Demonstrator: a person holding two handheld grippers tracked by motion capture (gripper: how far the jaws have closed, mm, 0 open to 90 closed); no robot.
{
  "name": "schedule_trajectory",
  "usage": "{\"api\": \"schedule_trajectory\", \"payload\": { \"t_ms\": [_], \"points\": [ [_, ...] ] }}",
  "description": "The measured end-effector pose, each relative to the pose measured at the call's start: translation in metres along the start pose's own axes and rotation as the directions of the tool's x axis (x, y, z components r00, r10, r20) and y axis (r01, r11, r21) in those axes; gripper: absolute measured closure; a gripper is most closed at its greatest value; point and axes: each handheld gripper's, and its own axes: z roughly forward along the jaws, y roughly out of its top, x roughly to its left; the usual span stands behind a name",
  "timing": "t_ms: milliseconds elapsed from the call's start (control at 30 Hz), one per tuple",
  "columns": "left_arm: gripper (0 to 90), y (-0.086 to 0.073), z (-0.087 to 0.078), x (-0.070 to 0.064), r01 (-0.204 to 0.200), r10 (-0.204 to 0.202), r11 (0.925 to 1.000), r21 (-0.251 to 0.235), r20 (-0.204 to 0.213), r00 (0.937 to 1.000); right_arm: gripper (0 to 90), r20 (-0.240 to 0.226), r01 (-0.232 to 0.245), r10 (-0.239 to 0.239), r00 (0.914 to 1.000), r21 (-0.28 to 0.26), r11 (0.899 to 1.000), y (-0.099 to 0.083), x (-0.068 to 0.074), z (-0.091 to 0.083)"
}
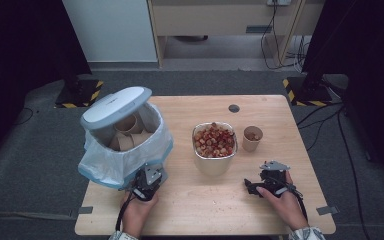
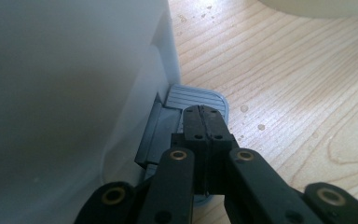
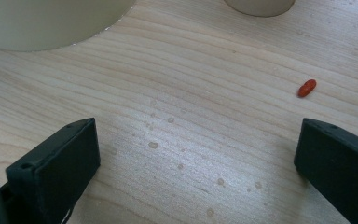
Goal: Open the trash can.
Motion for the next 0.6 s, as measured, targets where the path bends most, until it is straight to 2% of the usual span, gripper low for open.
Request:
{"api": "schedule_trajectory", "payload": {
  "t_ms": [200,367,400,600],
  "points": [
    [89.4,-0.0001,0.0028,-0.0011,-0.011,0.011,0.9998,0.018,-0.004,0.9999,0.6,0.0,-0.003,0.003,1.0,0.001,1.0,0.0,0.0002,-0.0002],
    [89.4,-0.0008,0.0033,-0.0001,0.003,-0.003,0.9999,0.015,0.001,1.0,0.6,0.0,-0.003,0.003,1.0,0.001,1.0,0.0,0.0001,-0.0001],
    [89.4,-0.0006,0.0033,-0.0011,-0.008,0.008,0.9998,0.017,-0.005,1.0,0.6,0.0,-0.003,0.003,1.0,0.001,1.0,0.0,0.0001,-0.0002],
    [89.4,-0.0009,0.0033,-0.0006,-0.002,0.002,0.9999,0.015,-0.001,1.0,0.6,0.001,-0.004,0.004,1.0,0.001,1.0,-0.0001,0.0002,-0.0003]
  ]
}}
